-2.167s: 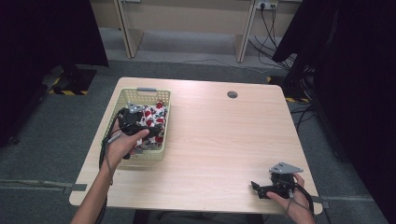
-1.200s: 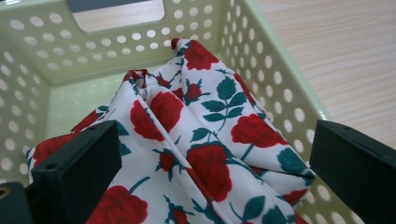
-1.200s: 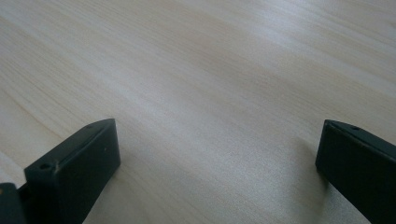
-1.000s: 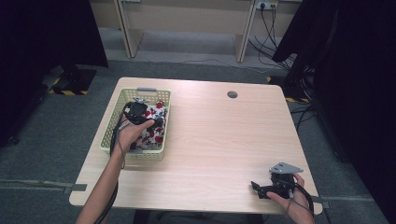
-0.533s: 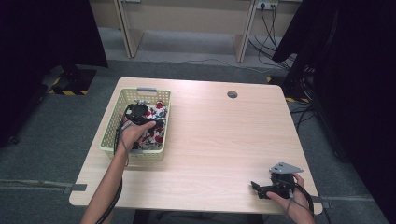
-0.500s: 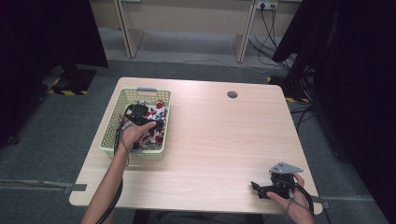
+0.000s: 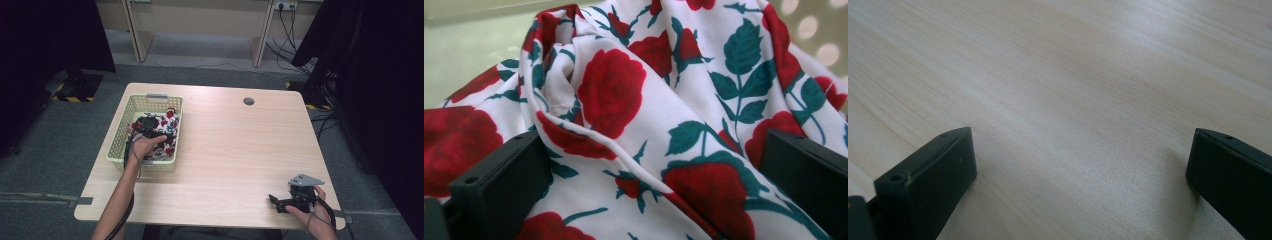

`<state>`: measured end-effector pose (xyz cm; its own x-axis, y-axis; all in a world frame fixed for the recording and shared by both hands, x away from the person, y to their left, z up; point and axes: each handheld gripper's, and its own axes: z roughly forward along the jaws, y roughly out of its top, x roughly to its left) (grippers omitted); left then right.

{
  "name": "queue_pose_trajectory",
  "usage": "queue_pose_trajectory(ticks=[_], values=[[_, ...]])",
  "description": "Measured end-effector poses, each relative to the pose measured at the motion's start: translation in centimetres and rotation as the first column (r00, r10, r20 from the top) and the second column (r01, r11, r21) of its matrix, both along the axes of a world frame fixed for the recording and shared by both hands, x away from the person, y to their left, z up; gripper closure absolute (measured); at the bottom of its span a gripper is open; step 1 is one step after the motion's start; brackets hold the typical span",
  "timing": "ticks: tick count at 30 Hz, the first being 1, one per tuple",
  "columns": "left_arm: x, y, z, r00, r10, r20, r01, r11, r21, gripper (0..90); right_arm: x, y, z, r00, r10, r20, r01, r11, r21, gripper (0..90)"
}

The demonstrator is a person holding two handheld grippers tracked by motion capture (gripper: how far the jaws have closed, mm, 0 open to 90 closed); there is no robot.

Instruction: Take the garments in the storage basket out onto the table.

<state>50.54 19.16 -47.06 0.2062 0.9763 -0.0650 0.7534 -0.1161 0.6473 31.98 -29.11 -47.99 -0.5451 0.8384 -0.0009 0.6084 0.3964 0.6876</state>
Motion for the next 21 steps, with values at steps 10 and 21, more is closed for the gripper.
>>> queue_pose_trajectory(ticks=[10, 21], values=[[-0.1, -0.2, -0.5, 0.9998, 0.015, 0.016, -0.015, 0.9998, 0.01, 0.4, 0.0, 0.0, 0.0, 1.0, 0.002, 0.0, -0.002, 1.0, -0.001, 0.2], [-0.7, 0.9, 0.1, 0.9968, -0.023, 0.077, 0.02, 0.9991, 0.038, 48.6, 0.0, 0.1, 0.0, 1.0, 0.003, -0.001, -0.003, 1.0, -0.001, 0.2]])
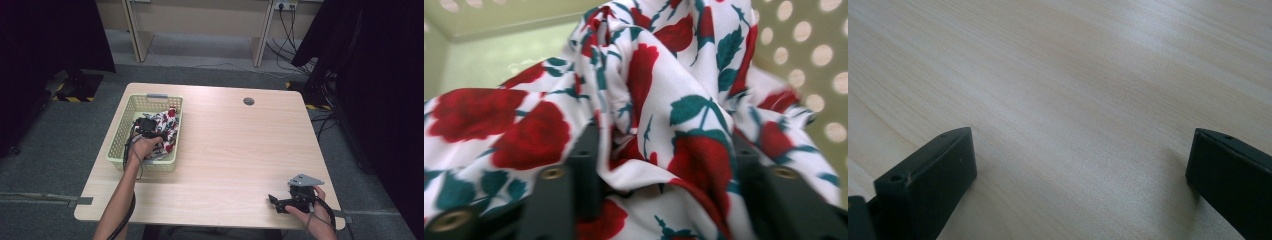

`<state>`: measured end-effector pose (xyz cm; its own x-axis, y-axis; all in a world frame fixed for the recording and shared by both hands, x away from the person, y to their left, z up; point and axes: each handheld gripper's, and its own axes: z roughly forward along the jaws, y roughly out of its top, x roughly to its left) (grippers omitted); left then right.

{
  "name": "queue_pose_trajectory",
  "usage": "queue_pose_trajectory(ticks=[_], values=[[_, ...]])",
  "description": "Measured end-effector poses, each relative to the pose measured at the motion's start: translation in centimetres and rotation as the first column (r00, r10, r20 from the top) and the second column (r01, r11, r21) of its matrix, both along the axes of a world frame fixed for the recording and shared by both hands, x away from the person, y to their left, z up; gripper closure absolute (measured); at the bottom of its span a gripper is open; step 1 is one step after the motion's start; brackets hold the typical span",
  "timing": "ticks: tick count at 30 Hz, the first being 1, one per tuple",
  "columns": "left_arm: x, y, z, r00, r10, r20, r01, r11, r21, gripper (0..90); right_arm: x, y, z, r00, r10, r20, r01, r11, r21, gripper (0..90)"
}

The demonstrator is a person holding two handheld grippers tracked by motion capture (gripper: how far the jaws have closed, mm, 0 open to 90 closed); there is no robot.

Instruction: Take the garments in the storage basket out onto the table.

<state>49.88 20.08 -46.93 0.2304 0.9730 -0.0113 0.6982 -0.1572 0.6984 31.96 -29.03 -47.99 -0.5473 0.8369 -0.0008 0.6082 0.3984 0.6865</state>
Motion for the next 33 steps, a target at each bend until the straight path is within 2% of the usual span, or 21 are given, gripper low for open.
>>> queue_pose_trajectory(ticks=[2, 3, 6, 12, 18, 22, 26, 33], values=[[0.0, 0.1, 0.1, 0.9999, -0.011, 0.004, 0.011, 0.9997, 0.022, 57.7, 0.0, 0.0, 0.0, 1.0, 0.0, 0.0, 0.0, 1.0, 0.0, 0.2], [-0.1, 0.0, 0.1, 0.9998, -0.019, 0.01, 0.018, 0.9987, 0.049, 61.6, 0.0, 0.0, 0.0, 1.0, 0.0, 0.0, 0.0, 1.0, 0.0, 0.2], [-0.1, -0.5, 0.3, 0.9994, -0.034, 0.008, 0.033, 0.9949, 0.095, 67.5, 0.0, 0.0, 0.0, 1.0, 0.0, 0.0, 0.0, 1.0, 0.0, 0.2], [0.0, -0.1, 0.5, 0.9995, -0.032, 0.0, 0.032, 0.9976, 0.061, 68.1, 0.0, 0.0, 0.0, 1.0, 0.001, 0.001, -0.001, 1.0, -0.001, 0.2], [-0.1, 0.0, 1.1, 0.9992, -0.04, 0.0, 0.04, 0.9978, 0.052, 69.2, 0.0, 0.0, 0.0, 1.0, 0.0, 0.0, 0.0, 1.0, 0.0, 0.2], [-0.2, 0.3, 1.6, 0.9989, -0.043, 0.016, 0.042, 0.9982, 0.043, 70.5, 0.0, 0.0, 0.0, 1.0, 0.001, 0.0, -0.001, 1.0, -0.001, 0.2], [-0.4, 0.4, 2.3, 0.9981, -0.055, 0.028, 0.053, 0.9971, 0.055, 70.8, 0.0, 0.0, 0.0, 1.0, 0.001, 0.0, -0.001, 1.0, 0.0, 0.2], [-0.7, 0.7, 3.6, 0.9982, -0.048, 0.036, 0.047, 0.9986, 0.023, 70.9, 0.0, 0.0, 0.0, 1.0, 0.001, 0.0, -0.001, 1.0, 0.0, 0.2]])
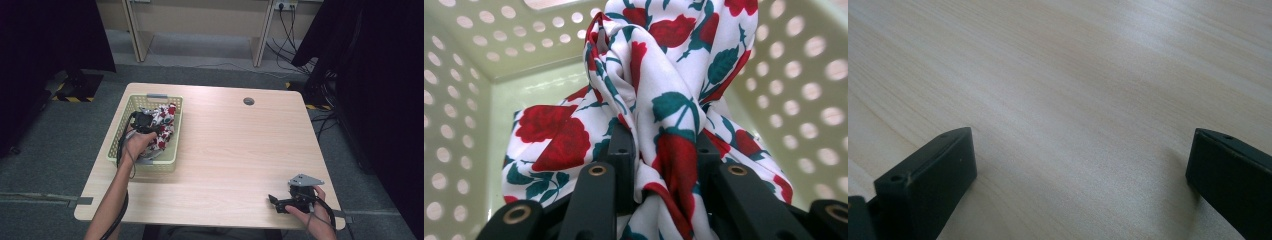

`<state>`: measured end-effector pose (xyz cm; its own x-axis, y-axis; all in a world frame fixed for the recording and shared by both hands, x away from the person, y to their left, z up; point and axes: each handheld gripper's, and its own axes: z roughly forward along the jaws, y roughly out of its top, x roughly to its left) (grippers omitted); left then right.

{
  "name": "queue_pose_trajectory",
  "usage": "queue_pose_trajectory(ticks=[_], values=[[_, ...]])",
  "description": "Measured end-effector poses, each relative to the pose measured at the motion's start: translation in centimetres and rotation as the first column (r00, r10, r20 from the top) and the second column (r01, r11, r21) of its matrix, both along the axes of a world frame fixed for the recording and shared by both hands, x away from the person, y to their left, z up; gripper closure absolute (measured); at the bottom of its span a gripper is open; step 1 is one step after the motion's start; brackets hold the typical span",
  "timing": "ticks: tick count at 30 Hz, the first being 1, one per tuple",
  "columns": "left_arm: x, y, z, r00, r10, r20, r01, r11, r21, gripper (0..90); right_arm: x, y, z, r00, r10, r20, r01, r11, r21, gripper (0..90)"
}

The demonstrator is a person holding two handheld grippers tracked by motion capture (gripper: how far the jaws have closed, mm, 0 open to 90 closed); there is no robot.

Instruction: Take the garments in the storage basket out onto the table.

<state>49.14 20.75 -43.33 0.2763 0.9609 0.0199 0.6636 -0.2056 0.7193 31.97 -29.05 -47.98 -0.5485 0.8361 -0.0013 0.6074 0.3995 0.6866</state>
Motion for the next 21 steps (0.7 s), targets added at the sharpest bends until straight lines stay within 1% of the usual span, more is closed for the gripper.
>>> queue_pose_trajectory(ticks=[2, 5, 9, 11, 16, 21], values=[[-0.1, 0.0, 0.4, 1.0, 0.0, 0.002, 0.0, 1.0, -0.01, 70.9, 0.0, 0.0, 0.0, 1.0, 0.0, 0.0, 0.0, 1.0, 0.0, 0.2], [-0.3, -0.1, 1.0, 0.9999, 0.001, 0.015, -0.001, 1.0, -0.008, 70.9, 0.0, 0.0, 0.0, 1.0, 0.0, 0.0, 0.0, 1.0, 0.0, 0.2], [-0.5, -0.1, 1.9, 0.9996, -0.004, 0.028, 0.005, 0.9996, -0.027, 71.2, 0.0, 0.0, 0.0, 1.0, 0.0, 0.0, 0.0, 1.0, 0.0, 0.2], [-0.5, 0.0, 2.4, 0.9991, -0.005, 0.041, 0.006, 0.9997, -0.025, 71.3, 0.0, 0.0, 0.0, 1.0, 0.0, 0.0, 0.0, 1.0, 0.0, 0.2], [-0.9, 0.0, 3.6, 0.9983, -0.012, 0.056, 0.013, 0.9998, -0.018, 71.5, 0.0, 0.0, 0.0, 1.0, 0.0, 0.0, 0.0, 1.0, 0.0, 0.2], [-1.3, 0.0, 4.5, 0.9973, -0.012, 0.072, 0.014, 0.9997, -0.02, 71.6, 0.0, 0.0, 0.0, 1.0, 0.0, 0.0, 0.0, 1.0, 0.0, 0.2]])
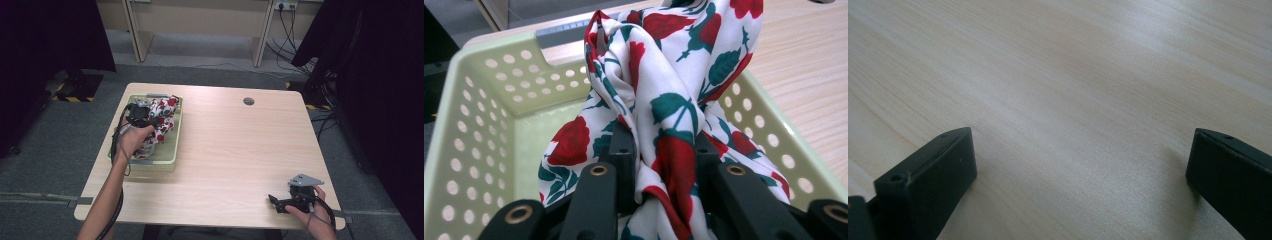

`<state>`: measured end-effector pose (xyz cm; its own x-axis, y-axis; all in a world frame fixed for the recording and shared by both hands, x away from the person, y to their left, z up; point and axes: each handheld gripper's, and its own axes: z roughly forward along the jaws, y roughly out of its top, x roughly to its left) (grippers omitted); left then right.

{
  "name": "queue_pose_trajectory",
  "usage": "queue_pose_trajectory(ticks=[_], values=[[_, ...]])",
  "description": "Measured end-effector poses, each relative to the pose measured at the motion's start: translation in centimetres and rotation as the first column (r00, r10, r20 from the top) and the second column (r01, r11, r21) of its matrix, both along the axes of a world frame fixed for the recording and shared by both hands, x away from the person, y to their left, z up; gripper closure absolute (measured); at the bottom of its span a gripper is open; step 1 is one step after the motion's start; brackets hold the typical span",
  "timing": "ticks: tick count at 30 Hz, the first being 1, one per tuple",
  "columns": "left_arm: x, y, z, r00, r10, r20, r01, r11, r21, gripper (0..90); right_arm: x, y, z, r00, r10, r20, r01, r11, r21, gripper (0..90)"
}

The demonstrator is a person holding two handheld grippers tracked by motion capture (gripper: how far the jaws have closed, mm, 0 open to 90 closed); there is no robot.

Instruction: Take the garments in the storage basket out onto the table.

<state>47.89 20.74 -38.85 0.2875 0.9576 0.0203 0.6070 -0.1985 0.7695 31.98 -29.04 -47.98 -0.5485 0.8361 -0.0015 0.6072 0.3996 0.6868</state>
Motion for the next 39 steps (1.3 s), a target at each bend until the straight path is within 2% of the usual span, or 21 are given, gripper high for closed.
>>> queue_pose_trajectory(ticks=[8, 13, 24, 26, 29, 31, 35, 39], values=[[-0.3, -0.4, 0.8, 0.9998, -0.021, -0.002, 0.021, 0.9997, 0.009, 71.4, 0.0, 0.0, 0.0, 1.0, 0.0, 0.0, 0.0, 1.0, 0.0, 0.2], [-0.6, -0.5, 1.7, 0.9992, -0.039, 0.008, 0.039, 0.9991, -0.015, 71.3, 0.0, 0.0, 0.0, 1.0, 0.001, 0.0, -0.001, 1.0, 0.0, 0.2], [-1.5, -1.2, 3.5, 0.997, -0.068, 0.037, 0.068, 0.9976, -0.012, 71.4, 0.0, 0.0, 0.0, 1.0, 0.002, 0.001, -0.002, 1.0, 0.0, 0.2], [-1.8, -1.8, 4.4, 0.9952, -0.086, 0.048, 0.086, 0.9963, -0.008, 71.4, 0.0, 0.0, 0.0, 1.0, 0.002, 0.001, -0.002, 1.0, 0.0, 0.2], [-1.9, -2.1, 4.9, 0.9938, -0.096, 0.056, 0.097, 0.9952, -0.017, 71.3, 0.0, 0.0, 0.0, 1.0, 0.001, 0.0, -0.001, 1.0, 0.0, 0.2], [-2.1, -2.4, 5.5, 0.9906, -0.11, 0.08, 0.113, 0.9932, -0.027, 71.3, 0.0, 0.0, 0.0, 1.0, 0.001, 0.0, -0.001, 1.0, 0.0, 0.2], [-2.2, -2.9, 6.0, 0.9886, -0.123, 0.087, 0.125, 0.9919, -0.021, 71.3, 0.0, 0.0, 0.0, 1.0, 0.001, 0.0, -0.001, 1.0, 0.0, 0.2], [-2.3, -3.8, 6.6, 0.9856, -0.144, 0.088, 0.148, 0.9881, -0.041, 71.3, 0.0, 0.0, 0.0, 1.0, 0.002, 0.003, -0.002, 1.0, -0.001, 0.2]])
